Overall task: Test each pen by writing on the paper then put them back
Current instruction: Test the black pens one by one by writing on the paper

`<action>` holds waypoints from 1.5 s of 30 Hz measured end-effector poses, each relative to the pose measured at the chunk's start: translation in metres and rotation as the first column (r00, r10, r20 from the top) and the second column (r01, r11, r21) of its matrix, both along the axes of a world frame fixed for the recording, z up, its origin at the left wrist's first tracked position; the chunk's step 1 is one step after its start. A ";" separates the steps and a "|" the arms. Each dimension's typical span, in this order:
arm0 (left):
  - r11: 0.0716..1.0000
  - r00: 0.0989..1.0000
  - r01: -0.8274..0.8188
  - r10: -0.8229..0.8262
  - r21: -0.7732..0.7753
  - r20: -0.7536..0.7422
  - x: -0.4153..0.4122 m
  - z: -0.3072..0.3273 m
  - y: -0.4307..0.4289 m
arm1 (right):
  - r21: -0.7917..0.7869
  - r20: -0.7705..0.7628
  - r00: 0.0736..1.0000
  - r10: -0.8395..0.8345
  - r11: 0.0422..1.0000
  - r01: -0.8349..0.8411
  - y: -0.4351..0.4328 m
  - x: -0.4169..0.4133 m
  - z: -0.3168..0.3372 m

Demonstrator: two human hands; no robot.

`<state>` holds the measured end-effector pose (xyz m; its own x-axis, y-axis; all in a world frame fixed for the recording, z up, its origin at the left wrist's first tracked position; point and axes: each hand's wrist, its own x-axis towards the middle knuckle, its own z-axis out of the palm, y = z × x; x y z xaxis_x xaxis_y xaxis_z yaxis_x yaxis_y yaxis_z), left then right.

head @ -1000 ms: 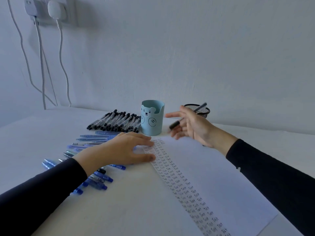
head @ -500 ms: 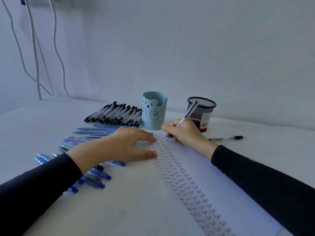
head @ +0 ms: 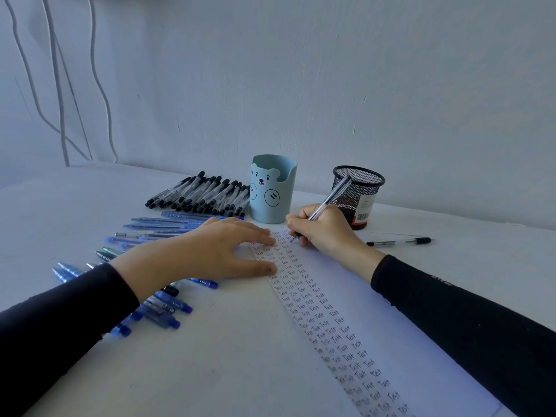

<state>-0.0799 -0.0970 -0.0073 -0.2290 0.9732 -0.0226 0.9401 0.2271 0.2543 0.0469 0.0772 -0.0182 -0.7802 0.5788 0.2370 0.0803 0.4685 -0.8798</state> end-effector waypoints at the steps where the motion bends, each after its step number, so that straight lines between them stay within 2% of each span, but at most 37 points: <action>1: 1.000 1.000 0.000 0.000 0.001 0.001 0.000 0.000 0.000 | 0.001 0.000 1.000 0.000 1.000 0.000 0.000 0.000 0.000; 7: 1.000 1.000 0.004 -0.004 0.011 0.007 0.001 -0.001 0.000 | 0.047 -0.012 1.000 -0.003 0.999 0.003 0.000 0.001 0.000; 12: 1.000 1.000 0.002 -0.002 -0.001 0.006 0.001 0.001 0.000 | -0.010 -0.015 1.000 0.007 1.000 -0.007 -0.001 0.002 0.000; 39: 1.000 1.000 0.000 0.000 -0.014 -0.006 0.001 0.000 0.000 | 0.038 -0.013 0.999 -0.032 0.999 0.032 -0.001 0.005 0.003; 45: 1.000 1.000 0.002 -0.002 -0.010 -0.006 0.000 -0.001 0.000 | 0.093 -0.013 0.999 -0.044 0.995 0.045 -0.001 0.004 0.003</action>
